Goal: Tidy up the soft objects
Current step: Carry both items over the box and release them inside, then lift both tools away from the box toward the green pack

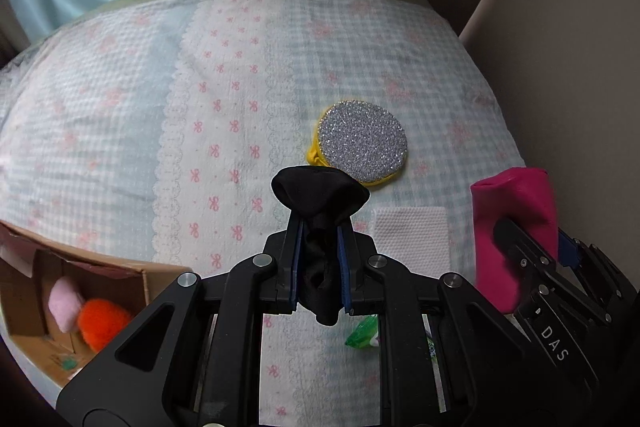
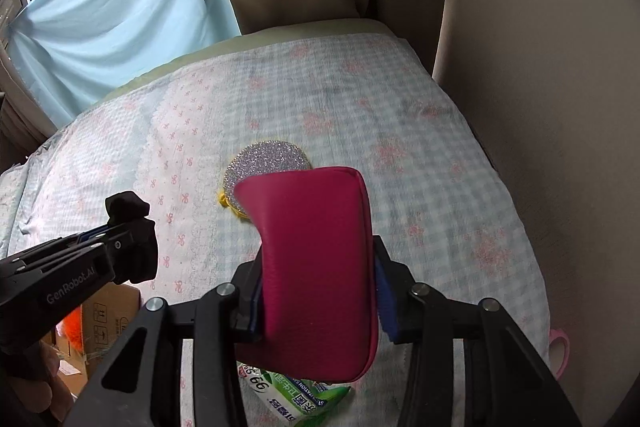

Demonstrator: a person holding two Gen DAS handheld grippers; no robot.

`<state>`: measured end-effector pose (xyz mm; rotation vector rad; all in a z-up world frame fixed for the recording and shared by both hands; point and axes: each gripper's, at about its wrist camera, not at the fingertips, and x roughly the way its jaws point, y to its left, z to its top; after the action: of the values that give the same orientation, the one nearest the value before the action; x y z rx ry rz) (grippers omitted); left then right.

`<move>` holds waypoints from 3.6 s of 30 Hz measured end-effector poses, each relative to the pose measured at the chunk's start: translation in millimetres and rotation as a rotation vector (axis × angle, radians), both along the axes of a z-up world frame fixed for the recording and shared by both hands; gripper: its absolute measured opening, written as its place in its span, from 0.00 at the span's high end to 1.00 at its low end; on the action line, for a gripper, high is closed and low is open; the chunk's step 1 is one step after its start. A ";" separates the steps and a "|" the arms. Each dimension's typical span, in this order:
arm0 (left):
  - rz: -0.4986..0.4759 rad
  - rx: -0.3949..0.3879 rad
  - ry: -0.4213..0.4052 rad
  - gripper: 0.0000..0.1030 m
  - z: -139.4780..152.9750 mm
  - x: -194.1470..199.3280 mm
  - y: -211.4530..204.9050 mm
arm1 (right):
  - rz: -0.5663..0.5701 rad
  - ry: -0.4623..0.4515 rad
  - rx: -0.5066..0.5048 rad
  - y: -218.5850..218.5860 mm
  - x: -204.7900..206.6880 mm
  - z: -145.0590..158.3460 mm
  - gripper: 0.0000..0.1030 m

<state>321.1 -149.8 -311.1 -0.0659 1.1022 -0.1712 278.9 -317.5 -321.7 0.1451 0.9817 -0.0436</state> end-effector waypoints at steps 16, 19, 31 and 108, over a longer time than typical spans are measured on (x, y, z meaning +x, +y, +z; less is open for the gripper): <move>0.121 -0.076 -0.184 0.88 177.7 -114.6 105.2 | 0.220 -0.083 0.010 109.6 -67.4 166.3 0.61; 0.152 -0.059 -0.177 0.88 182.5 -129.1 139.5 | 0.272 -0.078 0.019 145.3 -76.3 175.9 0.61; 0.188 -0.015 -0.067 0.88 148.6 -138.6 278.4 | 0.326 0.040 0.079 275.8 -73.9 149.6 0.61; 0.062 0.000 -0.149 0.00 181.9 -196.6 362.0 | 0.143 -0.047 0.002 309.3 -139.4 202.5 0.00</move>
<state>124.4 212.1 -129.2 -0.0859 0.9505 -0.1181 139.5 -8.2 -119.2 0.0771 0.9432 0.0913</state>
